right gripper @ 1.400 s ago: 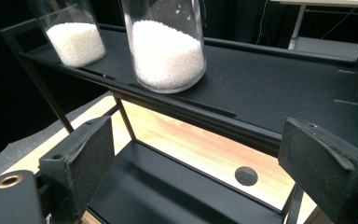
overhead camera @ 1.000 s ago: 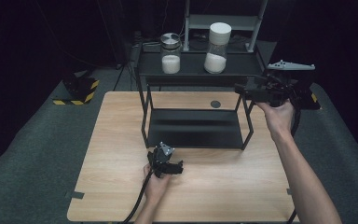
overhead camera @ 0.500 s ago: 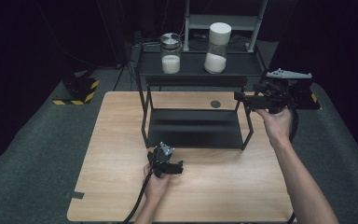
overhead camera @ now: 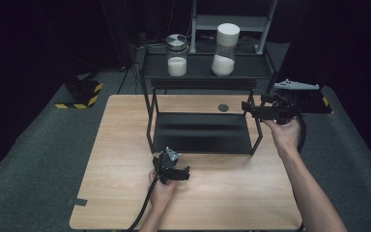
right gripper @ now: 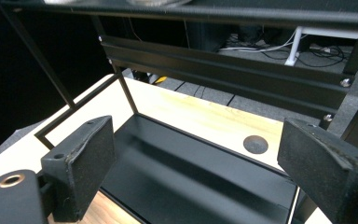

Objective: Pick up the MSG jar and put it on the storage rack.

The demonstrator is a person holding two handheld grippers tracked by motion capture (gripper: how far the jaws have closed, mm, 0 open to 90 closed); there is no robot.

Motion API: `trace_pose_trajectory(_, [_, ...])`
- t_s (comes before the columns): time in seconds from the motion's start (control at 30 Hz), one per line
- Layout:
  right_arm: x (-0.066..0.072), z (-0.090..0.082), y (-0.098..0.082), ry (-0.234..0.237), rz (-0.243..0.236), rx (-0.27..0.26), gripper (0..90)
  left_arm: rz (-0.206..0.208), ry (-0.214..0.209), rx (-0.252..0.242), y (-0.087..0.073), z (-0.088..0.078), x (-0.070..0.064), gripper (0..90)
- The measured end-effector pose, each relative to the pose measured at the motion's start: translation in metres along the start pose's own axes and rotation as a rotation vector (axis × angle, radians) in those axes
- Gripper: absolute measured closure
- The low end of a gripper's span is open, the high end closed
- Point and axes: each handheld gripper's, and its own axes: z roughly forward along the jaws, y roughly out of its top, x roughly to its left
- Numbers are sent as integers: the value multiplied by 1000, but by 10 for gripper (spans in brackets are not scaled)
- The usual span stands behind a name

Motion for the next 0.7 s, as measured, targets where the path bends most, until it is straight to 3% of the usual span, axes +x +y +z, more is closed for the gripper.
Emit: trace_pose_trajectory(0.7, [0,13,-30,-2,13,33,110,-2,-1,-1,0,0,0,44])
